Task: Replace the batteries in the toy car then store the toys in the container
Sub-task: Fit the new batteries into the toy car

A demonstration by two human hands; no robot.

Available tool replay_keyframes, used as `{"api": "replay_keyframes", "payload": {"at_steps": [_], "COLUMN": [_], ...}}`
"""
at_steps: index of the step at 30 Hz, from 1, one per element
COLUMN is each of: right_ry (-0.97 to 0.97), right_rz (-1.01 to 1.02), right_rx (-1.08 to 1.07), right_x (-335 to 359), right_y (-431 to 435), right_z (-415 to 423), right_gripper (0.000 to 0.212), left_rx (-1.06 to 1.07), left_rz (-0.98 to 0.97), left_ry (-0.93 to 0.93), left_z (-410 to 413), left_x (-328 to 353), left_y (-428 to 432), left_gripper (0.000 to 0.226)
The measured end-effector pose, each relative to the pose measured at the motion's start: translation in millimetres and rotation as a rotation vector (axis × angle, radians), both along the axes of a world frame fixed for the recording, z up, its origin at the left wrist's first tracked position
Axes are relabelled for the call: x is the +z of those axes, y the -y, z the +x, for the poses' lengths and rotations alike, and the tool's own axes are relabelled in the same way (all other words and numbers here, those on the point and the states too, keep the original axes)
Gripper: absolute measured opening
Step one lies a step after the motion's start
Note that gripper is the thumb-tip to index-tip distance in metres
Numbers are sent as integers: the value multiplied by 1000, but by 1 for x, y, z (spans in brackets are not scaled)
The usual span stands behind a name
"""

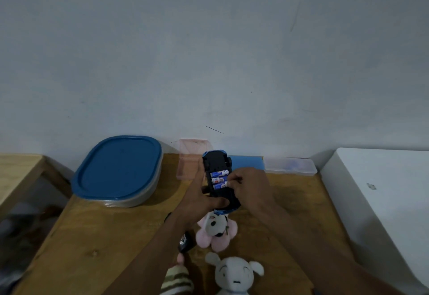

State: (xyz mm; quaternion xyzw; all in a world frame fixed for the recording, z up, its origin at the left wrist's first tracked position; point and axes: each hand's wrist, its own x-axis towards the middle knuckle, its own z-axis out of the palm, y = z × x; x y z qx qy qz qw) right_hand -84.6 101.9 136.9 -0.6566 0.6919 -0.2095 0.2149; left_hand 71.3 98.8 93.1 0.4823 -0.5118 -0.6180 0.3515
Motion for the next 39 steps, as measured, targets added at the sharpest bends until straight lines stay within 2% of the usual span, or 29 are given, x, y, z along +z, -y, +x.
{"api": "replay_keyframes", "payload": {"at_steps": [6,11,19,26,34,39], "right_ry": [38,128,138,117,133,172], "right_rz": [83,164,231,273,268,293], "right_rx": [-15,-126,-138,-226,-245,-234], "right_x": [0,2,7,8,3,2], "right_y": [6,10,12,17,15,12], "right_z": [-1,-7,-2,6,10,6], "right_gripper": [5,25,21,39,37,32], "left_rx": [-43,-66,-85,-95,-71,-135], "left_rz": [-43,-52,4,-58,-147,-28], "left_ry": [21,55,35,33,238,64], "left_z": [-1,-2,-4,-6,-9,-9], "left_x": [0,0,1,1,6,-2], "left_y": [-1,-2,3,3,-3,-3], "left_gripper": [112,112,120,109,118,116]}}
